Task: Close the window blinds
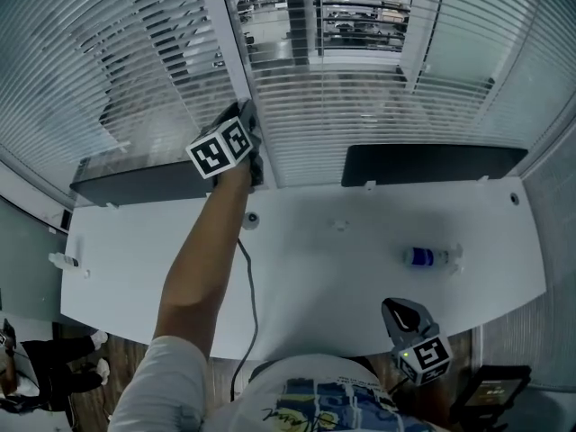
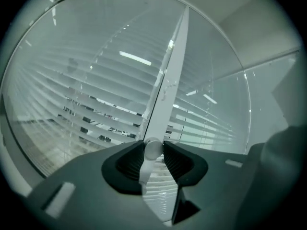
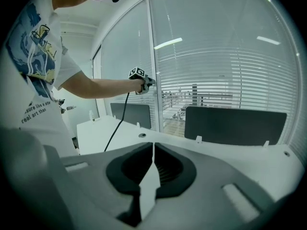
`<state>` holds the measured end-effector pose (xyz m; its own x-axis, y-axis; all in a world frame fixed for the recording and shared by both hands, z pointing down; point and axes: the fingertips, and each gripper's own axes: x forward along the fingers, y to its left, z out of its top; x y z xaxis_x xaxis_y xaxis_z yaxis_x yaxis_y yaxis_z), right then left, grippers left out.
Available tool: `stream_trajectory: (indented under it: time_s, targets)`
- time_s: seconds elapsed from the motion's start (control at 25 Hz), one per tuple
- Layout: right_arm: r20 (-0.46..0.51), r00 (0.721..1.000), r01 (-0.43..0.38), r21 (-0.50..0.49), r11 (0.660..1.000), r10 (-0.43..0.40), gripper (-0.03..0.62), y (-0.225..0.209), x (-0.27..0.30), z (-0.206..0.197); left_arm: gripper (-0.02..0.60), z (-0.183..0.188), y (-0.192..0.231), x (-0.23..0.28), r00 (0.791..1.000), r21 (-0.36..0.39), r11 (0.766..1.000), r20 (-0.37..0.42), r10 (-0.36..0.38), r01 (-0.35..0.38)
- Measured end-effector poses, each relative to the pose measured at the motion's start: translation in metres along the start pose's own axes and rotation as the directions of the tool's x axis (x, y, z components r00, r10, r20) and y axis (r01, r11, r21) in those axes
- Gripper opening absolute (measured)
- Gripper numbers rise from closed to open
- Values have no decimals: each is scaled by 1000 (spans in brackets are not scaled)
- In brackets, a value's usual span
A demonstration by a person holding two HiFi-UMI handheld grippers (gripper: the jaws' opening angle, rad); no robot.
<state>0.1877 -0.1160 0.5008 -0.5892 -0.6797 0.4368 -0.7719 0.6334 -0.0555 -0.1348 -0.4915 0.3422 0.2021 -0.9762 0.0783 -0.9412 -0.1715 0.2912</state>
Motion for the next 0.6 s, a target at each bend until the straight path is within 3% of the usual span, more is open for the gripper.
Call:
stream_trajectory:
  time_s: [0.08,0.16,0.24,0.28,0.32,0.4,0.48,0.6]
  targets:
    - [0,1000,-3,3,1000,3,12,3,0,1,137,1,0,-1,1000,91,996,-7,14,-14]
    - [5,1000,-4,4,1000,4,12,5,1,1,141,3,-2,-3,999,228,973,-18,32,-27]
    - [6,1000,1,6,1000,-1,12,6,1,1,172,4,-4,-4,999,375,927,-30,40,-26]
    - [6,1000,5,8,1000,-6,12,7,0,1,176,3,-6,-5,998,456,890,-35,46,-25]
    - [6,1000,9,10,1000,-9,12,8,-1,0,176,3,-7,-8,998,540,841,-38,54,-25]
    - [7,1000,17,13,1000,-17,12,11,-4,-2,176,0,-11,-12,996,707,707,-45,72,-19]
    - [10,1000,23,16,1000,-23,12,15,-6,-5,176,-4,-17,-12,995,840,542,-56,82,3]
    - [8,999,32,25,999,-33,12,22,-10,-10,175,-9,-21,-9,994,955,294,-68,90,38]
